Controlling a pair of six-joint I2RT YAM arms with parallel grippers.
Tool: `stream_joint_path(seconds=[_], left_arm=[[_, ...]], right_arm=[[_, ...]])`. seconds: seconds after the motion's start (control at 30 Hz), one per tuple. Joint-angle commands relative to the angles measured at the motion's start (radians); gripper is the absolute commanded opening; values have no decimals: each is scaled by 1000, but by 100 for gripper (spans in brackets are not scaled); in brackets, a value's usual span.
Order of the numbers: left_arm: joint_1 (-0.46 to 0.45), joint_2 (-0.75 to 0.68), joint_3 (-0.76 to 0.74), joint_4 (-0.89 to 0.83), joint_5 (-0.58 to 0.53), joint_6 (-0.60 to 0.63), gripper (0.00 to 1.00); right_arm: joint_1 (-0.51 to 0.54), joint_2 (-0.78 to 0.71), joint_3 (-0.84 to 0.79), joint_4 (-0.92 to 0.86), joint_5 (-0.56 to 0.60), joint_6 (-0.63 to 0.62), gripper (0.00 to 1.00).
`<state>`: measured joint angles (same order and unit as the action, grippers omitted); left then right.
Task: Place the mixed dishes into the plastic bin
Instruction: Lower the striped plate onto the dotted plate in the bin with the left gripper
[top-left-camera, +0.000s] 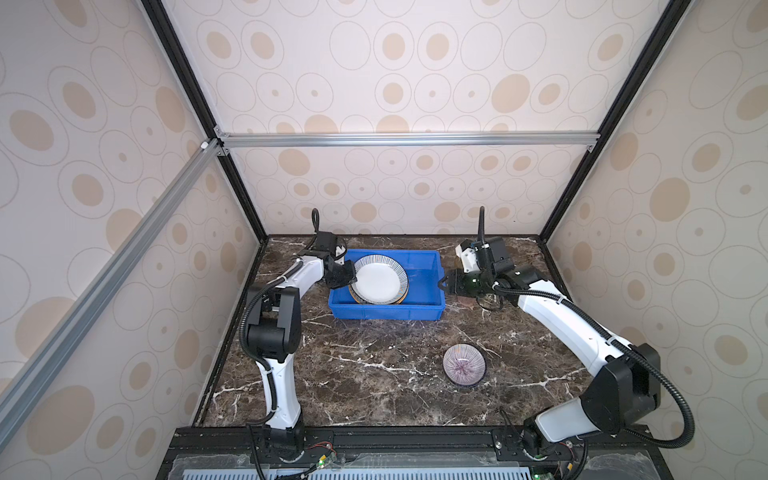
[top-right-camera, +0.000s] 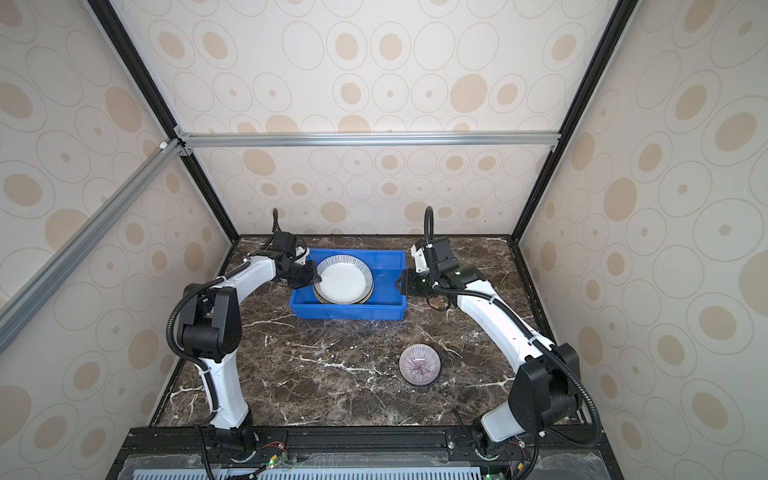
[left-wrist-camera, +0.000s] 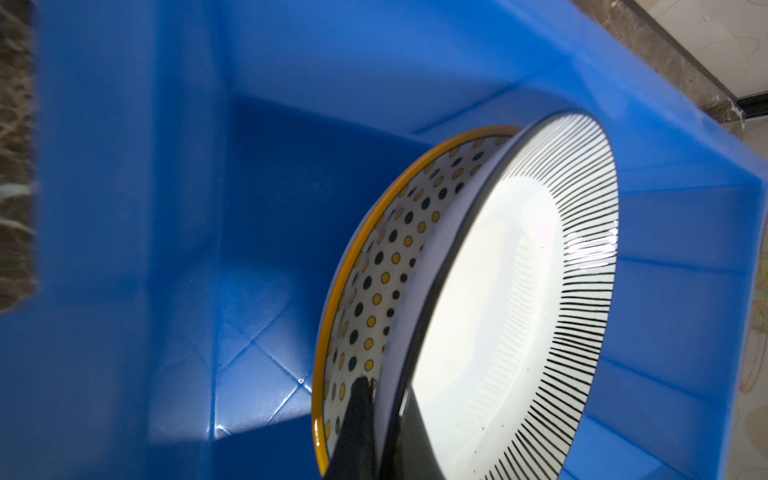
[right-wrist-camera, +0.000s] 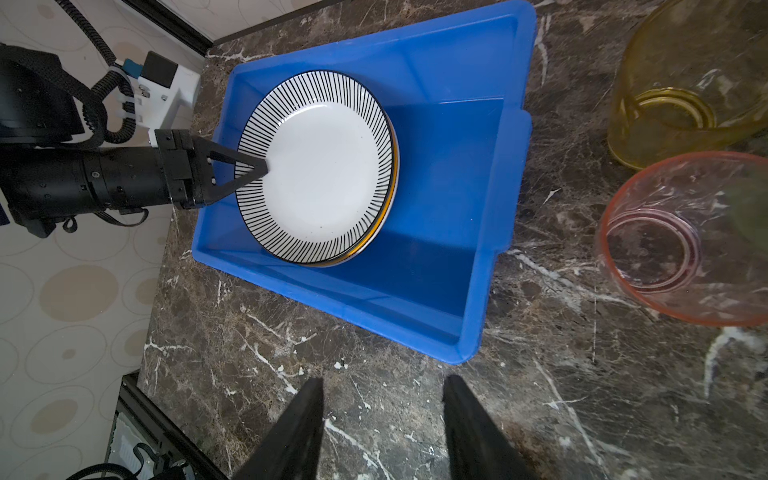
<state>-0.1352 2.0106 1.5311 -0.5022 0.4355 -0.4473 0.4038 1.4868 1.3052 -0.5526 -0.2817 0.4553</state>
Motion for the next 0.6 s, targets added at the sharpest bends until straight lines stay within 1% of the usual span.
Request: stream_joint_path(seconds=[0.0, 0.57], left_arm=[[5, 17, 0, -25, -12, 35, 8], [5, 54, 21, -55, -39, 28, 13]], right_arm=[[-2, -8, -7, 5, -10, 9, 50], [-2, -10, -8, 8, -16, 13, 50]])
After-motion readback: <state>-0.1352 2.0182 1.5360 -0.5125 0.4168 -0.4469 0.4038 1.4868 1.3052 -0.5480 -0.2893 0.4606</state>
